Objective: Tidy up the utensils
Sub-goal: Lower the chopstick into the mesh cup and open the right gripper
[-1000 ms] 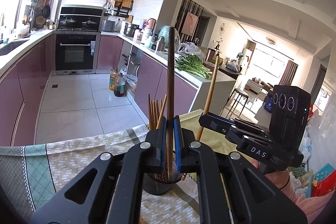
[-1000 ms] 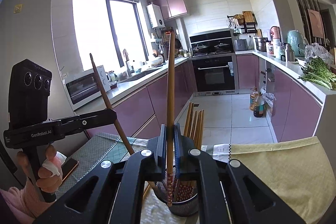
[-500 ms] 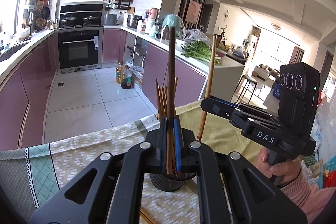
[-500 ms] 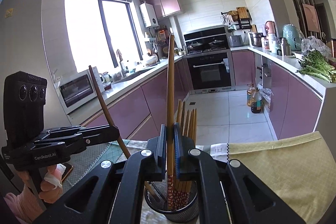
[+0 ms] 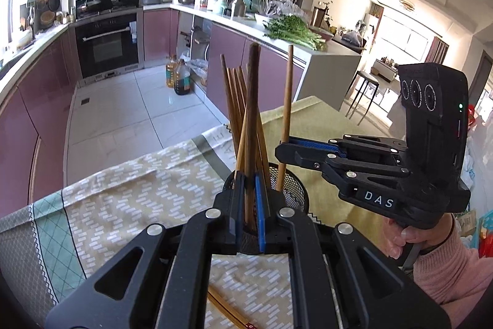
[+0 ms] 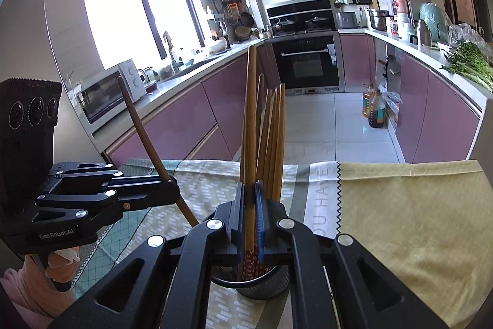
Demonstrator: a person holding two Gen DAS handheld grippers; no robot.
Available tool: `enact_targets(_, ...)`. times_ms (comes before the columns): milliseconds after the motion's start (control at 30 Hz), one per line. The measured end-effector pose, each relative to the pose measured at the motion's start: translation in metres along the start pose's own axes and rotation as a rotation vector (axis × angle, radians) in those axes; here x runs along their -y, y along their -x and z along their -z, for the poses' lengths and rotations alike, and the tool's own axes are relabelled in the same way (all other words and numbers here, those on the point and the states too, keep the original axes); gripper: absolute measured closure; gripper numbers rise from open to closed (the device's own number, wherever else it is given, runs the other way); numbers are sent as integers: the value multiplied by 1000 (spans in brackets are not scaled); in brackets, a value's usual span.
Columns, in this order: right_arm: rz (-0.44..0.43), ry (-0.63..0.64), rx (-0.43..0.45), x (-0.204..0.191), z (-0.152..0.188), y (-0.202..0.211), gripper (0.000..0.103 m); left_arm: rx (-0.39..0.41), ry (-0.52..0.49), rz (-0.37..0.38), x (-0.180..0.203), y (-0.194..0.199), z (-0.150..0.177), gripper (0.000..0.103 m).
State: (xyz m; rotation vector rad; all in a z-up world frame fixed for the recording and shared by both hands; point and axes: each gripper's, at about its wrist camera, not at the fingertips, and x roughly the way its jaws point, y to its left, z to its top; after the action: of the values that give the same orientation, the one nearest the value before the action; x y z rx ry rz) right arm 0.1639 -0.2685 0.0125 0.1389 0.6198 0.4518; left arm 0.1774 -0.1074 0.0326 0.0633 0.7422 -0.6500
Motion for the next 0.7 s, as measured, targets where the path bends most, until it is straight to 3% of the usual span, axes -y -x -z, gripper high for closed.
enact_targets(133,2,-19,-8,4,3,-2,96,-22,16,-1,-6,-13,-3,95)
enact_targets(233,3,-26,-9,6,3,-3,95,-31,29,-17,-8,-19,-1,84)
enact_targets(300,0,-22,-7,4,4,-1,95,-25,19,-24,-6,-19,1,83)
enact_targets(400,-1,-10,-1,1,6,2,95,0,22,-28,-6,-14,6,73)
enact_targets(533,2,16,31,-9,10,14,76,62,30,-83,-10,2,16,69)
enact_targets(700,-42,79,52,-29,20,31,73,167,28,-146,-12,38,40,56)
